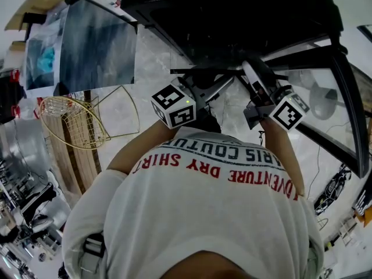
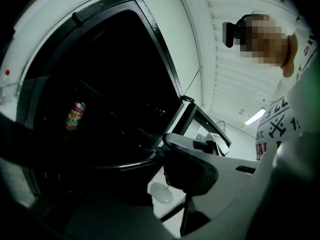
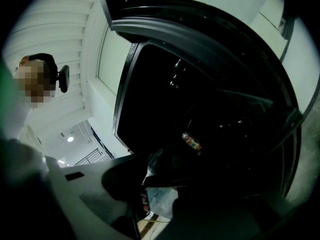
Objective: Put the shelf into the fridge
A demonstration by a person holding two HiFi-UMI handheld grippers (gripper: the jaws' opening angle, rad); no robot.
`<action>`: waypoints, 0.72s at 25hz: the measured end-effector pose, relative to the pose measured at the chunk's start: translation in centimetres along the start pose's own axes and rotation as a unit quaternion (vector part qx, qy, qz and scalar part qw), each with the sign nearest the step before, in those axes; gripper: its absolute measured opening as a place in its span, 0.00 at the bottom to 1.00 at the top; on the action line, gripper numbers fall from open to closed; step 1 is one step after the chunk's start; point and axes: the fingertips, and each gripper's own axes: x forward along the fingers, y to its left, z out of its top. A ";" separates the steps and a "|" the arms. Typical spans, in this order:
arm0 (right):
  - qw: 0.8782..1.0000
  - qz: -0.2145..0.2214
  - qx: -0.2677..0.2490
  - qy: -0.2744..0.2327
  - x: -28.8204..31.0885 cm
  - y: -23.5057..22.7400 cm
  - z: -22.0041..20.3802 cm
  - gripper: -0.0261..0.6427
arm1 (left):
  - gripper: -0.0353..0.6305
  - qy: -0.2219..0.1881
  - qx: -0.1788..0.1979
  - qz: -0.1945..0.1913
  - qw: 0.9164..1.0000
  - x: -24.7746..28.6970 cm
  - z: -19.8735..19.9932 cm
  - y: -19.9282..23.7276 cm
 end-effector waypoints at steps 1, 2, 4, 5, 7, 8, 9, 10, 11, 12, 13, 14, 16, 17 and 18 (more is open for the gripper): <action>1.000 -0.003 -0.013 0.005 0.0 0.2 0.0 0.26 | 0.26 -0.001 0.000 0.000 1.000 0.0 0.1 0.1; 1.000 -0.004 -0.023 0.009 -0.1 0.3 -0.1 0.27 | 0.26 -0.001 0.000 0.000 1.000 0.0 0.1 0.1; 1.000 -0.005 -0.026 0.010 -0.5 0.4 -0.2 0.29 | 0.26 -0.003 0.001 0.000 1.000 0.0 0.4 0.3; 1.000 -0.005 -0.025 0.010 -0.7 0.4 -0.3 0.30 | 0.26 -0.004 0.001 0.001 1.000 0.1 0.5 0.3; 0.999 -0.005 -0.029 0.013 -1.1 0.5 -0.5 0.32 | 0.26 -0.003 0.001 0.000 1.000 0.2 0.6 0.5; 0.999 -0.005 -0.032 0.015 -1.3 0.5 -0.6 0.32 | 0.26 -0.003 0.001 0.000 1.000 0.3 0.6 0.5; 0.999 -0.005 -0.036 0.017 -1.5 0.6 -0.7 0.32 | 0.26 -0.002 0.002 -0.001 1.000 0.3 0.7 0.6; 0.999 -0.005 -0.039 0.020 -1.7 0.6 -0.8 0.32 | 0.26 -0.002 0.003 -0.001 1.000 0.4 0.7 0.7; 0.999 -0.005 -0.043 0.024 -1.9 0.6 -1.1 0.32 | 0.26 -0.002 0.003 -0.001 1.000 0.4 0.8 0.8; 0.999 -0.006 -0.046 0.028 -2.1 0.6 -1.3 0.32 | 0.26 -0.002 0.004 0.000 1.000 0.5 0.9 0.9; 0.998 -0.006 -0.048 0.033 -2.3 0.6 -1.5 0.32 | 0.26 -0.002 0.004 0.000 1.000 0.5 1.0 1.1; 0.998 -0.005 -0.049 0.038 -2.5 0.7 -1.7 0.32 | 0.26 -0.002 0.004 0.000 1.000 0.6 1.1 1.2; 0.997 0.000 -0.055 0.050 -2.7 1.0 -2.0 0.32 | 0.26 -0.002 0.004 -0.001 1.000 0.7 1.3 1.4; 0.996 0.003 -0.064 0.056 -2.7 1.2 -2.1 0.31 | 0.26 -0.002 0.005 -0.001 1.000 0.8 1.4 1.5; 0.995 0.003 -0.077 0.063 -2.6 1.4 -2.2 0.29 | 0.26 -0.003 0.006 -0.001 1.000 0.9 1.5 1.7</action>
